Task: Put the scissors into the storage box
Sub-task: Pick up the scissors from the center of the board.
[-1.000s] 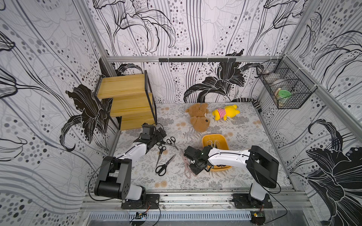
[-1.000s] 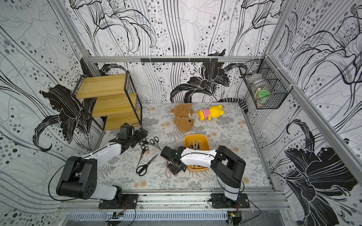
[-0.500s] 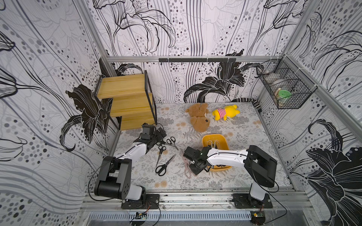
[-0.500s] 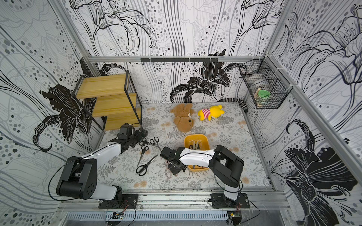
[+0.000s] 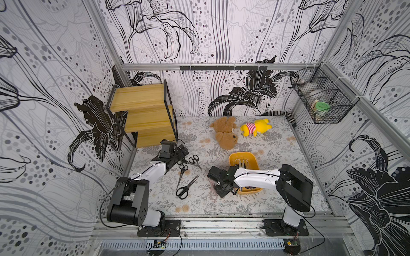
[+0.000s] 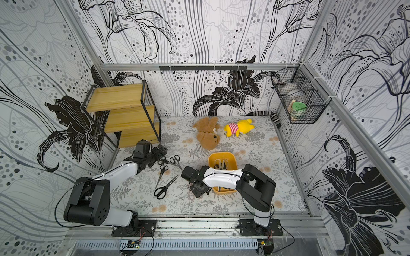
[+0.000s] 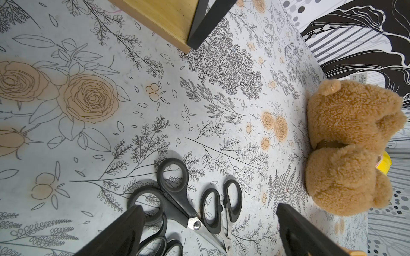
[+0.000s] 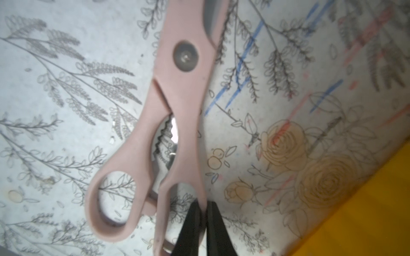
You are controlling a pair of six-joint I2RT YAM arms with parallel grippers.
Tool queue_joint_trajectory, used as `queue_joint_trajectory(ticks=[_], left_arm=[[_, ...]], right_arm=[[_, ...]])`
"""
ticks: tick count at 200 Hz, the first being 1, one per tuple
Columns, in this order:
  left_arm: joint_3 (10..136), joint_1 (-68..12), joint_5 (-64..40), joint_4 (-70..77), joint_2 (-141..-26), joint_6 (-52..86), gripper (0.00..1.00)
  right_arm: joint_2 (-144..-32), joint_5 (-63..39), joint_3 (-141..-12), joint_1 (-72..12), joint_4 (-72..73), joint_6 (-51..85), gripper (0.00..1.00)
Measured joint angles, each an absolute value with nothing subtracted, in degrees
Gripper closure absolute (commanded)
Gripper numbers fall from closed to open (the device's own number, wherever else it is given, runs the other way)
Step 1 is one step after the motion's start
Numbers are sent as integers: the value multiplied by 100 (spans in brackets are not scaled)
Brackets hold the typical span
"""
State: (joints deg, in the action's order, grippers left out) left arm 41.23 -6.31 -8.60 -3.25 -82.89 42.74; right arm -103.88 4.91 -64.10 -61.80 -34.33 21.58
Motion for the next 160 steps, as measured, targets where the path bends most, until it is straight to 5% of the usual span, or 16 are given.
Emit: queue_joint_trajectory(ticks=[92, 160], left_arm=[[4123, -631, -860, -338, -8289, 4270, 3], [4123, -631, -860, -349, -8289, 4263, 3]], right_arm=[[-10106, 908, -6657, -6066, -3708, 2158, 100], [-8934, 1341, -6888, -4991, -3883, 2158, 100]])
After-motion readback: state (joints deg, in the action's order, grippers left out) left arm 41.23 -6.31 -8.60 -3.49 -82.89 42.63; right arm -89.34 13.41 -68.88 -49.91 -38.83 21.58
